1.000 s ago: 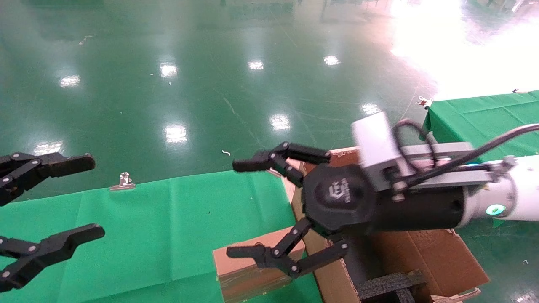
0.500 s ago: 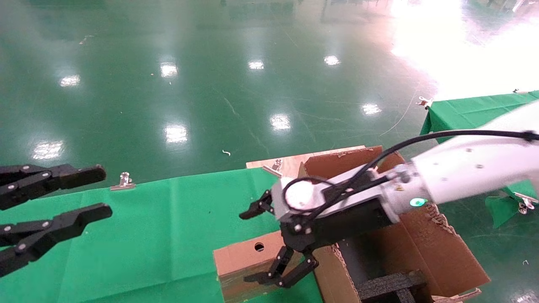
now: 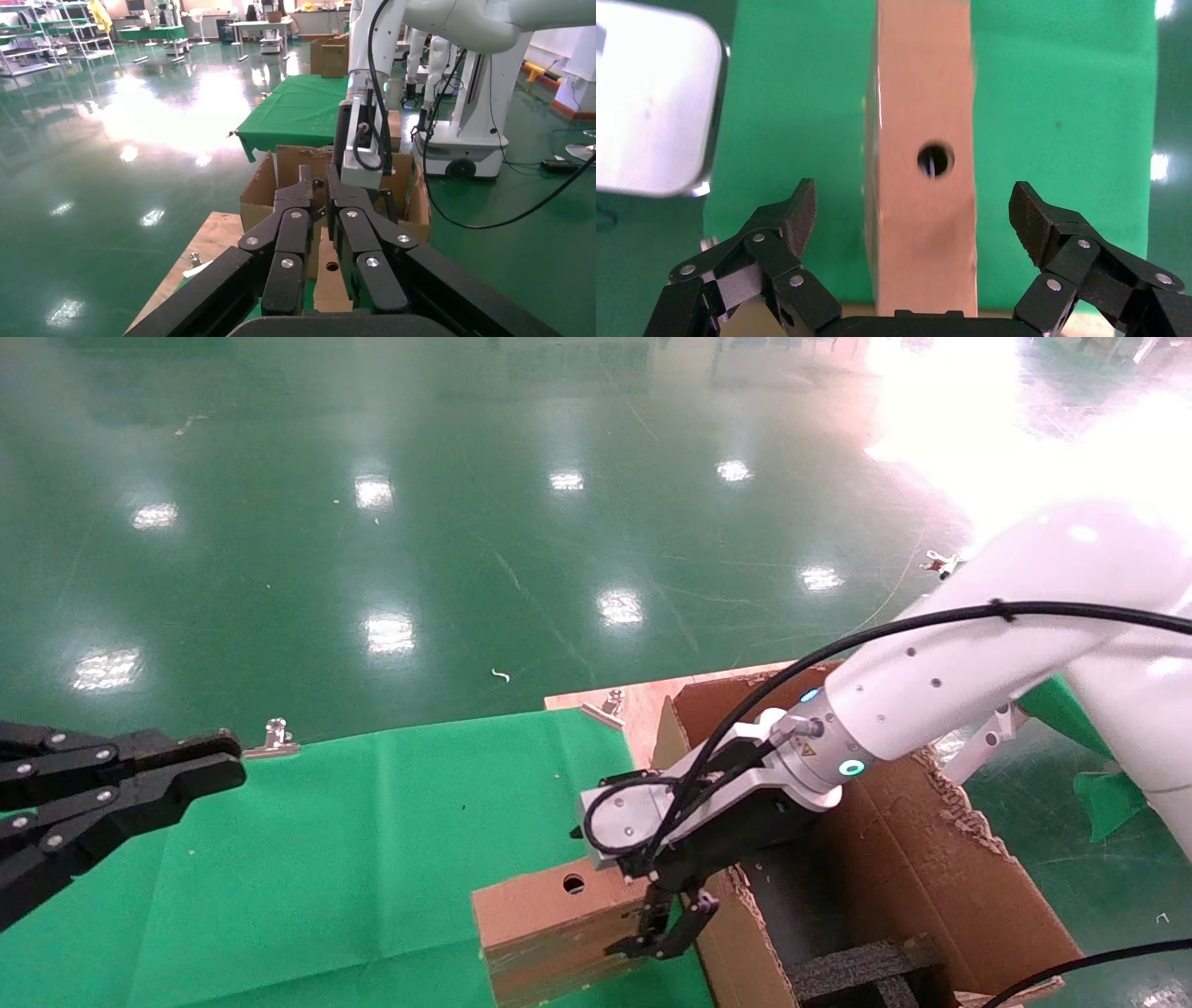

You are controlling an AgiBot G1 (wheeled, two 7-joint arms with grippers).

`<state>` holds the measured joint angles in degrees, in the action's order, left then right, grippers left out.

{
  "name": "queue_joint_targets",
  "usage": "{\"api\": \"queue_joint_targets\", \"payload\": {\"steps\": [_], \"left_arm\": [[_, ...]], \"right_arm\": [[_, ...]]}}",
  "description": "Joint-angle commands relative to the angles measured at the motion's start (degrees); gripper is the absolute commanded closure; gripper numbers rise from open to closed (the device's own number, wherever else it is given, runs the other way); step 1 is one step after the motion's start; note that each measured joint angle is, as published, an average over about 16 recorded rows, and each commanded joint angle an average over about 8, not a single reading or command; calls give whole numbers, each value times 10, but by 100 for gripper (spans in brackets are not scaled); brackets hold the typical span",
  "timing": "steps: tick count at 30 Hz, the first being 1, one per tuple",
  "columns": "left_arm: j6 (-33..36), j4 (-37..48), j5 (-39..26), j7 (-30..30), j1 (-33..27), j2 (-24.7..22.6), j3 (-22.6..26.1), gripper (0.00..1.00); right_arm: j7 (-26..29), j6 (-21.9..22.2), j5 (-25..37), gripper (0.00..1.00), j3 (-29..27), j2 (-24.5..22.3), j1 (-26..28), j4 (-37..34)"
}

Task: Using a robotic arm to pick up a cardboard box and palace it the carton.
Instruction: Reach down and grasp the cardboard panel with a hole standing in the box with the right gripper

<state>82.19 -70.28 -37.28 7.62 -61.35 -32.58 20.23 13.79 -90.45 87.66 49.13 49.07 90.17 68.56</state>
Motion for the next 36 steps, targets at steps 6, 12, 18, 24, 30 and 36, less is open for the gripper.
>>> {"api": "queue_joint_targets", "payload": {"steps": [6, 12, 18, 24, 30, 36], "left_arm": [[0, 0, 0, 0, 0, 0, 0, 24], [0, 0, 0, 0, 0, 0, 0, 0], [0, 0, 0, 0, 0, 0, 0, 0], [0, 0, 0, 0, 0, 0, 0, 0], [0, 0, 0, 0, 0, 0, 0, 0], [0, 0, 0, 0, 0, 0, 0, 0]], "right_arm": [[-21, 2, 19, 0, 54, 18, 29, -17], [-36, 3, 27, 59, 80, 28, 42, -32], [-39, 2, 29, 100, 87, 32, 45, -36], [-37, 2, 26, 100, 82, 30, 43, -34], [-36, 2, 24, 100, 79, 28, 42, -33], [-35, 3, 23, 100, 77, 27, 41, -32]]}}
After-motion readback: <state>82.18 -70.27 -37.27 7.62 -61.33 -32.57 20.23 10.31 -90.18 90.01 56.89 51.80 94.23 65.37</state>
